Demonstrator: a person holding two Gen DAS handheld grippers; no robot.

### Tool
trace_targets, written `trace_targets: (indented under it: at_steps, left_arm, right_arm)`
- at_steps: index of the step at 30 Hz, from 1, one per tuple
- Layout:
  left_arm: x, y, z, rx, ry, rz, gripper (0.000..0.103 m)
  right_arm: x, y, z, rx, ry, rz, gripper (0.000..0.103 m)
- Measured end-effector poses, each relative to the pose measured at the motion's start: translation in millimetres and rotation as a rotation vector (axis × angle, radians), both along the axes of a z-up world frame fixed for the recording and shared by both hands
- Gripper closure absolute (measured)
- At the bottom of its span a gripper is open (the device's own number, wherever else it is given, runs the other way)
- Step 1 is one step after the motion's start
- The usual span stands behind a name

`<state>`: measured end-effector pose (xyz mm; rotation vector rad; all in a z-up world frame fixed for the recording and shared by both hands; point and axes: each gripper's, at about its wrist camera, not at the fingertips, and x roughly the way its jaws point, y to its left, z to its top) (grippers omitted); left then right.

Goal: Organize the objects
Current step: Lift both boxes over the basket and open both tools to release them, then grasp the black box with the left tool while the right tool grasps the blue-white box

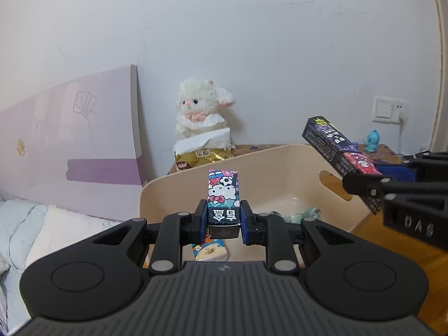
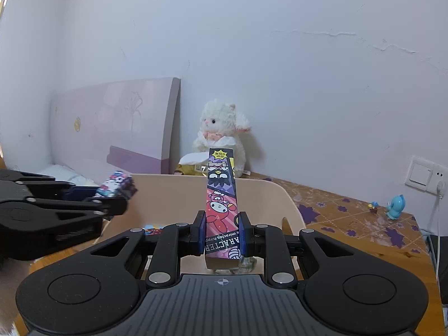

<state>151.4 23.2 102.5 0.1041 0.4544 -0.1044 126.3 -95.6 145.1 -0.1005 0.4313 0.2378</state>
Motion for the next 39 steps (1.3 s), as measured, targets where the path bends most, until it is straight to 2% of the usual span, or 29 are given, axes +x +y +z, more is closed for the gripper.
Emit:
trace_targets:
  at_steps: [4, 8, 12, 17, 18, 19, 20, 22, 23, 24, 25, 26, 33, 39]
  left_arm:
    - [24, -5, -13, 0.005, 0.046, 0.029, 0.078]
    - [42, -5, -25, 0.048, 0.097, 0.111, 0.078]
    - [59, -1, -33, 0.052, 0.176, 0.123, 0.078]
    - [72, 5, -42, 0.041, 0.274, 0.134, 0.078]
    - [73, 7, -43, 0.034, 0.287, 0.132, 0.078]
    - [72, 8, -43, 0.03, 0.293, 0.131, 0.078]
    - [71, 9, -42, 0.026, 0.291, 0.13, 0.077]
    - [68, 8, -39, 0.036, 0.287, 0.126, 0.07]
    - [66, 8, -36, 0.037, 0.281, 0.12, 0.057]
    - [64, 8, -33, 0.034, 0.269, 0.114, 0.039]
    - [60, 9, -28, 0.026, 0.252, 0.117, 0.031]
    - [55, 11, -23, 0.012, 0.228, 0.119, 0.021]
    - [33, 15, 7, -0.027, 0.155, 0.134, 0.015]
    - [9, 16, 16, -0.039, 0.132, 0.147, 0.013]
  right_arm:
    - [24, 6, -11, -0.012, 0.034, -0.007, 0.082]
    - [48, 9, -22, -0.025, 0.071, -0.032, 0.082]
    - [69, 10, -38, -0.032, 0.136, -0.044, 0.082]
    - [72, 15, -52, -0.059, 0.197, -0.037, 0.081]
    - [71, 15, -53, -0.057, 0.201, -0.038, 0.079]
    - [72, 16, -54, -0.057, 0.208, -0.037, 0.069]
    - [71, 15, -53, -0.055, 0.214, -0.037, 0.069]
    - [67, 14, -48, -0.047, 0.204, -0.036, 0.059]
    - [65, 14, -45, -0.045, 0.197, -0.037, 0.056]
    - [62, 13, -42, -0.039, 0.186, -0.042, 0.047]
    - [58, 10, -37, -0.03, 0.176, -0.048, 0.038]
    - [54, 8, -33, -0.022, 0.167, -0.053, 0.035]
    - [25, -3, -6, 0.018, 0.121, -0.062, 0.006]
    - [-1, -10, 0, 0.014, 0.119, -0.031, 0.0]
